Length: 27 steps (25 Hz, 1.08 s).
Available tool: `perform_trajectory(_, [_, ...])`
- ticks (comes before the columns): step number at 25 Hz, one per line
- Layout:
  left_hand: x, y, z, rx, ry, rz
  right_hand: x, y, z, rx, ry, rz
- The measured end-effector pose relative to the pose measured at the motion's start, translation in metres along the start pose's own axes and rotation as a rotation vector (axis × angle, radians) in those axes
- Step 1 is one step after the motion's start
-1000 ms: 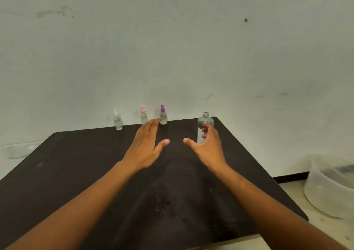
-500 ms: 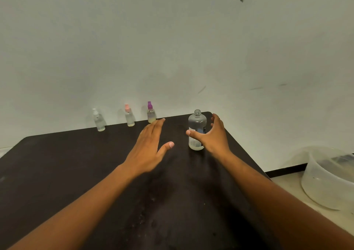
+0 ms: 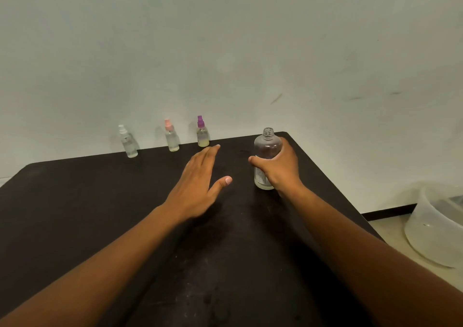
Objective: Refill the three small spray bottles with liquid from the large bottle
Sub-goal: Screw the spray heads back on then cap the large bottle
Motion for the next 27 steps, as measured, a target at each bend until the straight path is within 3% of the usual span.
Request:
perform_trajectory(14, [-0.104,-0.011,0.04,0.038,0.065,-0.009,0.065,-0.128,0.113,0.005,-0.049,0.001])
perform_trajectory(20, [-0.126,0.023,0.025,0.122,0.07,0.004,0.058,-0.179,0.146,-0.025,-0.012,-0.008])
perform_trajectory(24, [-0.129,0.063,-0.002,0.21,0.052,-0.011,0.041,-0.185,0.148,-0.04,0.025,-0.026])
perform_trajectory(27, [-0.132,0.09,-0.033,0.19,0.056,-0.035,0.025,-0.182,0.145,-0.046,0.035,0.0])
Point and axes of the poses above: each hand's wrist, its own z-axis away from the middle knuckle, its own y-axis out of the palm, x = y × z, the point moved 2 cm from there along -z, towards the middle knuckle, and after that the axes turned 5 degrees about -y, right-handed, at the moved point
